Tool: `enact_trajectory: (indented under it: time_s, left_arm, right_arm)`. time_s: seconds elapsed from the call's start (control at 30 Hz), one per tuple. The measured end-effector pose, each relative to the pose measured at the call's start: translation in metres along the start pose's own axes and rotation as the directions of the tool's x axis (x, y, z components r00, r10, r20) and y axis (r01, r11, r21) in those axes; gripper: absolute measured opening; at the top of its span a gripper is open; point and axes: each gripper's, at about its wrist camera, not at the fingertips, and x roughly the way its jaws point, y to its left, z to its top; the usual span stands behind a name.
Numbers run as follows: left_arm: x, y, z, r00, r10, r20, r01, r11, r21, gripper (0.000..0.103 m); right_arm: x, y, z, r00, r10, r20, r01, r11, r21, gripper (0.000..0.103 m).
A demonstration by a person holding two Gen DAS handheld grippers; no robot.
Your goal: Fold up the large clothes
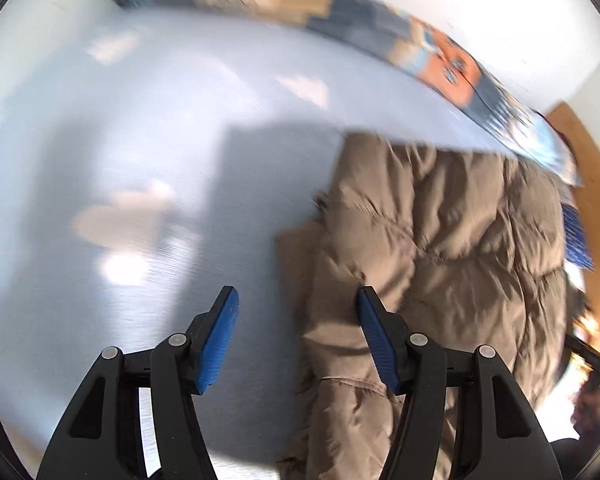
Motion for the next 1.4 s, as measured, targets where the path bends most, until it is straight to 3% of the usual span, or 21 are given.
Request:
enact_trajectory:
  time_s: [0.03,0.07,0.13,0.2,0.3,0.37,0.4,0.5,0.57,0.6,0.7,0.97,1.13,1.23,1.4]
  left_arm:
    - [-0.011,-0.006,-0.006,0.995,0.082,0.055,-0.083,0.997,0.007,0.061]
    - [-0.024,-0.014,-0.013,0.979,0.161,0.125,-0.165,0.986,0.019,0.061]
    - [-0.049,-0.040,-0.030,0.937,0.239,0.255,-0.260,0.964,0.053,0.061]
    - [-0.073,-0.075,-0.058,0.886,0.246,0.392,-0.312,0.943,0.113,0.062]
    - [-0.092,-0.128,-0.104,0.860,0.148,0.489,-0.294,0.926,0.236,0.072]
    - [-0.086,-0.161,-0.137,0.875,0.089,0.475,-0.274,0.901,0.335,0.072]
    - [-0.075,-0.176,-0.152,0.897,0.079,0.435,-0.264,0.885,0.383,0.072]
    - [-0.039,-0.193,-0.167,0.914,0.147,0.379,-0.308,0.858,0.411,0.073]
    - [-0.023,-0.189,-0.163,0.924,0.165,0.345,-0.303,0.866,0.397,0.077]
    - [-0.016,-0.185,-0.159,0.931,0.173,0.321,-0.294,0.877,0.380,0.083]
    - [-0.001,-0.176,-0.155,0.946,0.181,0.270,-0.270,0.900,0.342,0.089]
    - [0.019,-0.178,-0.150,0.946,0.199,0.257,-0.278,0.906,0.319,0.093]
    - [-0.012,-0.174,-0.159,0.938,0.167,0.303,-0.257,0.923,0.288,0.092]
    - [-0.045,-0.174,-0.170,0.922,0.150,0.356,-0.253,0.932,0.261,0.092]
    - [-0.104,-0.167,-0.206,0.921,0.024,0.388,-0.134,0.957,0.258,0.092]
  right_arm:
    - [-0.011,-0.001,-0.003,0.998,-0.047,0.032,0.047,0.999,0.021,0.083]
    - [-0.022,0.000,-0.009,0.992,-0.100,0.070,0.098,0.995,0.035,0.083]
    - [-0.046,0.016,-0.020,0.973,-0.166,0.163,0.163,0.986,0.031,0.083]
    - [-0.065,0.042,-0.034,0.952,-0.146,0.268,0.150,0.989,0.006,0.083]
    - [-0.076,0.086,-0.068,0.933,-0.038,0.359,0.057,0.998,-0.041,0.083]
    - [-0.067,0.118,-0.087,0.936,0.013,0.350,0.020,0.996,-0.090,0.083]
    - [-0.059,0.133,-0.091,0.940,0.023,0.340,0.015,0.994,-0.109,0.083]
    - [-0.024,0.165,-0.091,0.957,-0.015,0.290,0.060,0.987,-0.147,0.081]
    - [-0.008,0.165,-0.089,0.962,-0.057,0.266,0.097,0.985,-0.140,0.083]
    - [0.006,0.158,-0.086,0.972,-0.065,0.226,0.095,0.988,-0.125,0.085]
    - [0.032,0.145,-0.084,0.985,-0.044,0.167,0.059,0.994,-0.088,0.091]
    - [0.058,0.154,-0.079,0.983,-0.104,0.150,0.125,0.983,-0.134,0.098]
    - [0.029,0.163,-0.093,0.968,-0.093,0.232,0.122,0.986,-0.115,0.094]
    - [0.001,0.169,-0.108,0.944,-0.114,0.311,0.158,0.980,-0.119,0.094]
    - [-0.054,0.180,-0.162,0.910,-0.093,0.403,0.137,0.987,-0.082,0.094]
